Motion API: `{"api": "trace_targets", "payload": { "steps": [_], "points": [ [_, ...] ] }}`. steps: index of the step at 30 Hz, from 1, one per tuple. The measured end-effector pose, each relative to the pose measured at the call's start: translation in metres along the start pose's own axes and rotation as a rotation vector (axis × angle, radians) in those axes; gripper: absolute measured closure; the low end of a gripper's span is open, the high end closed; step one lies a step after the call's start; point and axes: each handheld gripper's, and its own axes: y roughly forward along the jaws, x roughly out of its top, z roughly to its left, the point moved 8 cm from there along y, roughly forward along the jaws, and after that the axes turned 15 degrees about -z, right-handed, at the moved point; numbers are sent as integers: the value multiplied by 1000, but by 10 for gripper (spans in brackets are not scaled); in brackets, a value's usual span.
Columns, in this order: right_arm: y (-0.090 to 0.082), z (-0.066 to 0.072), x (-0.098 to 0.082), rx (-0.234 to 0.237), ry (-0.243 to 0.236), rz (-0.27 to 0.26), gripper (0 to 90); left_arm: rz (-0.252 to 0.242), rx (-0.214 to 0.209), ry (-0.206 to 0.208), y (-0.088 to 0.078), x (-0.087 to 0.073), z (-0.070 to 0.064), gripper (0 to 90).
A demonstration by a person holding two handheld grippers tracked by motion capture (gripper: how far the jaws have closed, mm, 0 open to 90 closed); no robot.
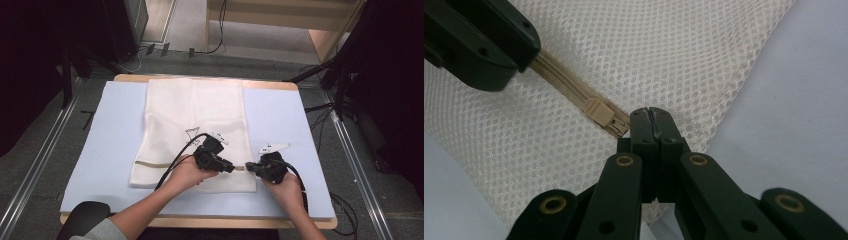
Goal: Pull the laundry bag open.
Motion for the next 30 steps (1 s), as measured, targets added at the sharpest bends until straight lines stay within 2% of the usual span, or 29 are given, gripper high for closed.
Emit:
{"api": "trace_targets", "payload": {
  "steps": [2, 7, 12, 13, 21, 26, 28, 30],
  "points": [
    [0, 0, 0, 5, -7, -2, 900, 7, 4, -16, 8, -2, 1, 805],
    [0, -1, 0, 2, 12, -2, 900, 18, 18, -29, 20, -3, 6, 796],
    [0, 0, 0, 0, 10, -2, 900, 34, 30, -39, 27, -6, 11, 795],
    [0, 0, 0, 0, 10, -2, 900, 24, 23, -52, 28, -5, 11, 795],
    [0, 0, 0, 1, 5, -8, 900, -2, 6, -70, 39, -3, 7, 779],
    [-1, 1, -1, 0, 10, -6, 900, -3, 6, -70, 44, -1, 7, 831],
    [0, 0, -1, 0, 0, -9, 900, -2, 3, -69, 45, -1, 6, 851],
    [0, 0, -1, 7, -36, -20, 900, 4, -9, -75, 45, -1, 8, 882]
  ]
}}
